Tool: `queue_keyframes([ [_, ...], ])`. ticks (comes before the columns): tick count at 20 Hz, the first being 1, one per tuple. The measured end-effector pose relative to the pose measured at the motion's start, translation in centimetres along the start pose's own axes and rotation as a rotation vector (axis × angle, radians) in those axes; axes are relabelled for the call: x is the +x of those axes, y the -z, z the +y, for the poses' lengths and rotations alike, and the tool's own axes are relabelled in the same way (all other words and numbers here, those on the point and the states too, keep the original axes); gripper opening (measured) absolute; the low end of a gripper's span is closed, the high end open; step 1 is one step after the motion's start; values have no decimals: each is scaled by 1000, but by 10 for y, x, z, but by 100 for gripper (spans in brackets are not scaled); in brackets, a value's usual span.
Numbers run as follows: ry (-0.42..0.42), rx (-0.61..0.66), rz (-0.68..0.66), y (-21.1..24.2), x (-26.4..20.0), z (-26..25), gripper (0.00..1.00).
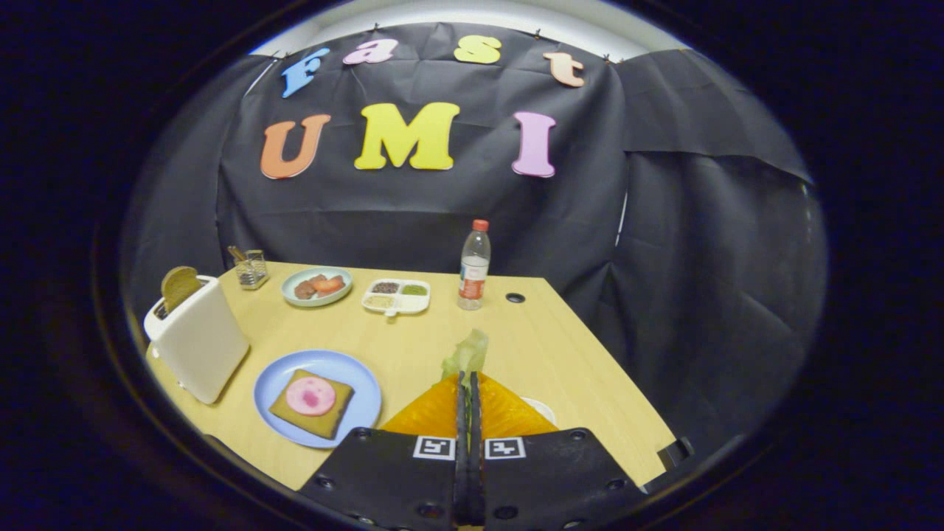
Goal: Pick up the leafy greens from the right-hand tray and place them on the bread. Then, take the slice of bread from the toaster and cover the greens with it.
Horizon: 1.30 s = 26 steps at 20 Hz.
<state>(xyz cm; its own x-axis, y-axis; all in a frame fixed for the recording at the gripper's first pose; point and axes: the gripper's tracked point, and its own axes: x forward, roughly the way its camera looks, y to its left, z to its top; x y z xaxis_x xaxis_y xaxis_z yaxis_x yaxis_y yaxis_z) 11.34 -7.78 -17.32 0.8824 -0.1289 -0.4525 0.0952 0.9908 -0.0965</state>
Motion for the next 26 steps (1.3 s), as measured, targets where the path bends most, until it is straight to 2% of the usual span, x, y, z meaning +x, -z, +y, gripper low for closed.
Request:
queue_keyframes([
  [6, -82, -31, -31, -4, -14, 87, 0],
  [11, -189, 5, -66, -8, -20, 165, 0],
  [17, -287, -15, -65, 5, -8, 239, 0],
  [26, -218, 22, 100, 58, 70, 205, 0],
])
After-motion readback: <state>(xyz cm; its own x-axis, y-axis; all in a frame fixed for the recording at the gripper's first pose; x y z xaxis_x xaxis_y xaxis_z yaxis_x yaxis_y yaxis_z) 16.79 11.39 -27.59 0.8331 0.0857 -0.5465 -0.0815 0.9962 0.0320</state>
